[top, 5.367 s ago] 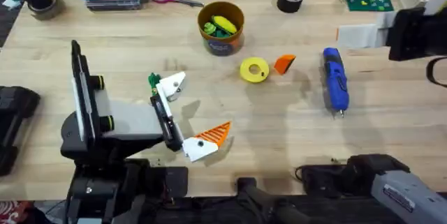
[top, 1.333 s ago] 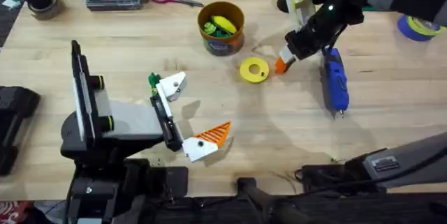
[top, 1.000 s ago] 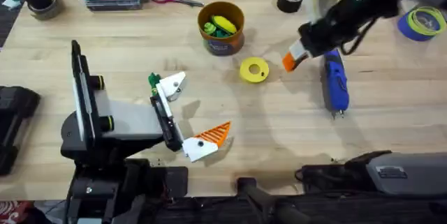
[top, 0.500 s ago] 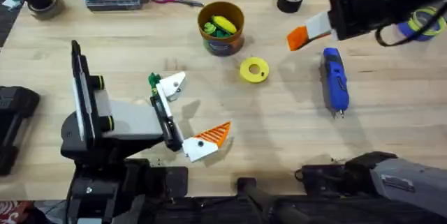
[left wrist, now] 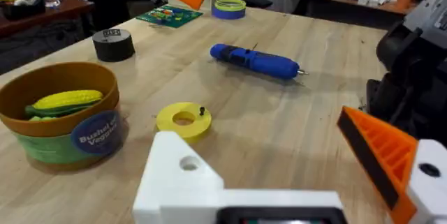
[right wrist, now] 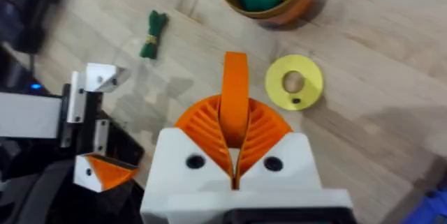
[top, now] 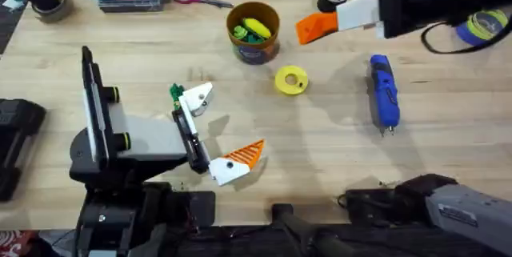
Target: Pick up the gripper from the table and insert it into the empty holder that is missing its gripper. Then pick up a screw, insert it into the mounting hole, and use the screwdriver to tighten it. Finally, clean up the table by picking up the vegetable and placing it into the bucket.
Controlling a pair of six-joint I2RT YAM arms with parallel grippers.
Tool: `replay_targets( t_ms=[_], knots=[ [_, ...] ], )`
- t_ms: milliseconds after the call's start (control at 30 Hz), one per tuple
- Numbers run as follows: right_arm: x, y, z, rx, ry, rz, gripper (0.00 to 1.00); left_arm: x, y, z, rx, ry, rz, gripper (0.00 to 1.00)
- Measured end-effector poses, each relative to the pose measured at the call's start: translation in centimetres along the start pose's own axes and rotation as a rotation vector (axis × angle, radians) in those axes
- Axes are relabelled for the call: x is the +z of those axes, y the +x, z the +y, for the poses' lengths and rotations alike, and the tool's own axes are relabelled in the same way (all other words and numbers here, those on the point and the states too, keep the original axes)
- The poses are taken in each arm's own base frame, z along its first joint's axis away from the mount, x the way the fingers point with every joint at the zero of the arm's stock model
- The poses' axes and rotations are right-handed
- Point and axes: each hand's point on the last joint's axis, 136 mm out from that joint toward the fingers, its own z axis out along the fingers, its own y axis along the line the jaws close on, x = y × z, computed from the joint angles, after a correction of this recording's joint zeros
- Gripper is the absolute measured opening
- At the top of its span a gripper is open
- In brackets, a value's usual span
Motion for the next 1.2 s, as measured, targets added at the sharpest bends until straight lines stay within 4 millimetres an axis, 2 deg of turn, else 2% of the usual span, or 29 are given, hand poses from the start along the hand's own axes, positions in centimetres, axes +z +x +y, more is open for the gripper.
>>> replay_targets(
  t_ms=[333, 500, 833, 1033, 1200],
  knots=[
    [2.5, -0.7, 3.6, 0.013, -0.331, -0.076, 0.009, 0.0, 0.0, 0.0, 0.0, 0.0, 0.0, 0.985],
    [3.1, -1.5, 5.1, 0.021, -0.5, -0.14, 0.009, 0.0, 0.0, 0.0, 0.0, 0.0, 0.0, 0.986],
    [2.3, -2.1, 7.4, 0.014, -0.772, -0.246, 0.009, 0.0, 0.0, 0.0, 0.0, 0.0, 0.0, 0.986],
    [1.5, -0.8, 7.9, 0.039, -0.875, -0.256, 0.009, 0.0, 0.0, 0.0, 0.0, 0.0, 0.0, 0.986],
    [2.2, 1.8, 6.3, 0.172, -0.895, -0.181, 0.009, 0.0, 0.0, 0.0, 0.0, 0.001, 0.0, 0.985]
  ],
)
